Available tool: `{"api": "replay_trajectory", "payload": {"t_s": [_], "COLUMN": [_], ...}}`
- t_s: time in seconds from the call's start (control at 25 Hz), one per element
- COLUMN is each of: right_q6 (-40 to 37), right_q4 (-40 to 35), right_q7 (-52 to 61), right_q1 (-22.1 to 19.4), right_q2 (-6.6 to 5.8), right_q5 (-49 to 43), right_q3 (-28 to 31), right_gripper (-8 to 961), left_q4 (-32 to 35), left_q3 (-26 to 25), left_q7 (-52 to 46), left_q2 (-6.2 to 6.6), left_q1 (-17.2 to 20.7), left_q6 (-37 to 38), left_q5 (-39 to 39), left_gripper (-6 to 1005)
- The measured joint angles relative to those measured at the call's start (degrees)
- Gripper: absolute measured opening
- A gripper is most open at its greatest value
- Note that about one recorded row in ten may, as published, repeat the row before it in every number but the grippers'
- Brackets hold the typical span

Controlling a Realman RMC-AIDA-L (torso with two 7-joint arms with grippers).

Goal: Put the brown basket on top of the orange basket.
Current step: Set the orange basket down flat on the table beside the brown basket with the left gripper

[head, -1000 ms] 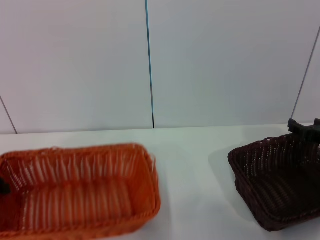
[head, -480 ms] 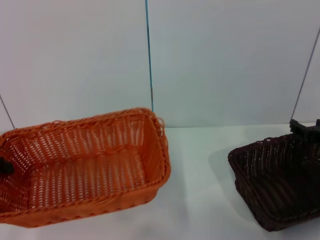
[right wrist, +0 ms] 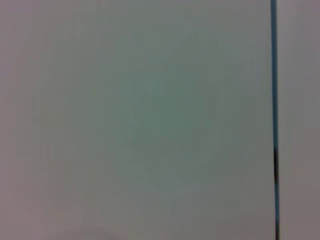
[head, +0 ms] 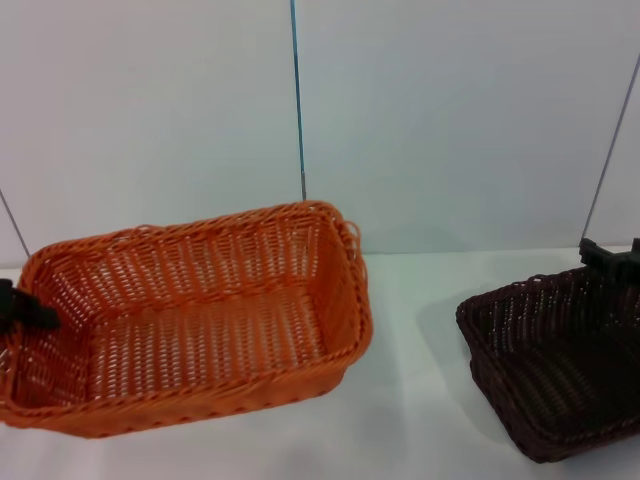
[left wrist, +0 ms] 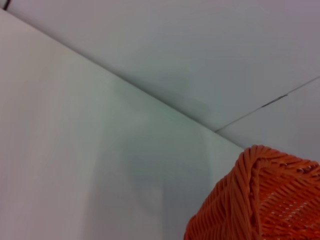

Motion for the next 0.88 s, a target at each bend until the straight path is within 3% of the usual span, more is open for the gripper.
{"api": "replay_trajectory", "payload": {"t_s": [0.28, 0.56, 0.88], "right_q6": [-0.11, -0.21, -0.45], "right_q4": [0.0, 0.0, -0.01], "right_q7": [0.0, 0.0, 0.0], "right_q1": [-0.26, -0.26, -0.34], "right_q2": [0.0, 0.0, 0.0], "right_q5": [-0.02, -0.01, -0.33], "right_q3": [0.0, 0.0, 0.0], "right_gripper": [758, 757, 756], "left_q4": [-0.93, -6.3, -11.69], "left_q3": [0.8, 3.2, 7.72], "left_q7": [0.11, 0.65, 1.75], "left_q2": [-1.16, -1.64, -4.14], "left_q1": [-1.17, -1.78, -2.44], "left_q6": [-2.2, -6.04, -13.53], "left_q5": [-0.03, -0.03, -0.03], "left_gripper": [157, 157, 158]}}
